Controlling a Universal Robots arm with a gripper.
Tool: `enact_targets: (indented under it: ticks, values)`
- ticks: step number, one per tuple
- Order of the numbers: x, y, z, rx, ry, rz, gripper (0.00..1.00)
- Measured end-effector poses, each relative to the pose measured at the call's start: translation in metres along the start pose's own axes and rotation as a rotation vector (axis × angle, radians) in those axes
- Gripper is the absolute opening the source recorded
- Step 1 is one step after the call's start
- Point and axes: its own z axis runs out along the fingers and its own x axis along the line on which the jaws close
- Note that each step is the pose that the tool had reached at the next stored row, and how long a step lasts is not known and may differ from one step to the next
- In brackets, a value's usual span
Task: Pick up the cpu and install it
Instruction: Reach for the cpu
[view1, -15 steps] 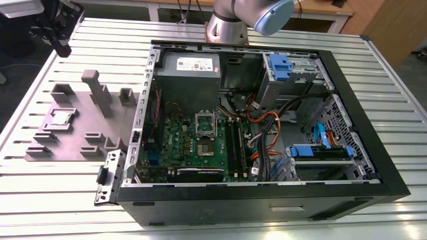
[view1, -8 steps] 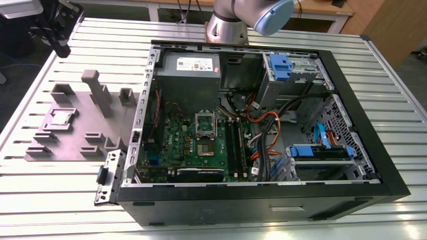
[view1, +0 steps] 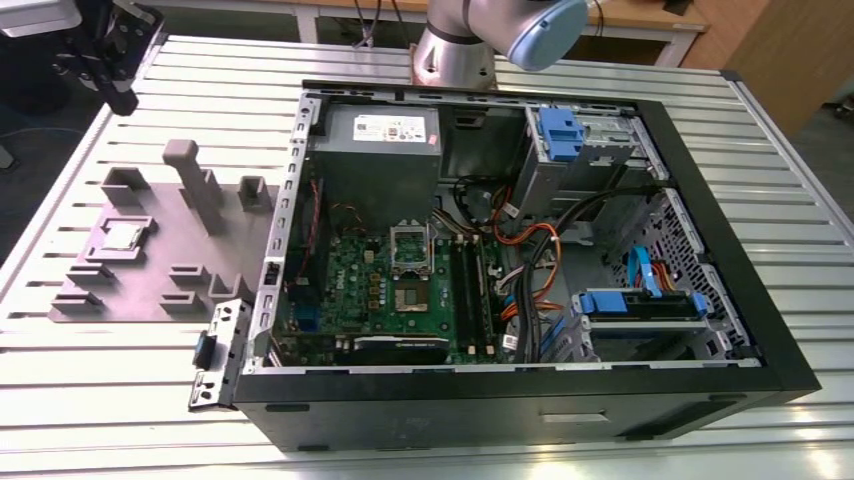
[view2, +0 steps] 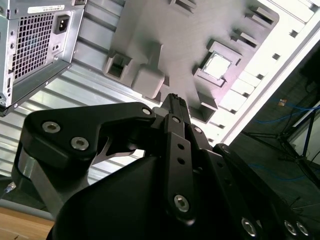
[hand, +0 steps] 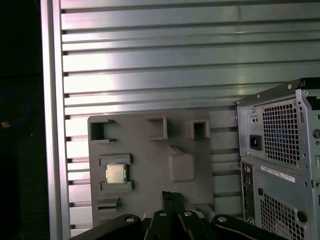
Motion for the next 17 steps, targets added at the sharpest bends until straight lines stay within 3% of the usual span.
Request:
enact_targets:
  ticks: [17]
  values:
    - [0.0056, -0.0004, 0.0005, 0.0, 0.0, 0.0, 0.11]
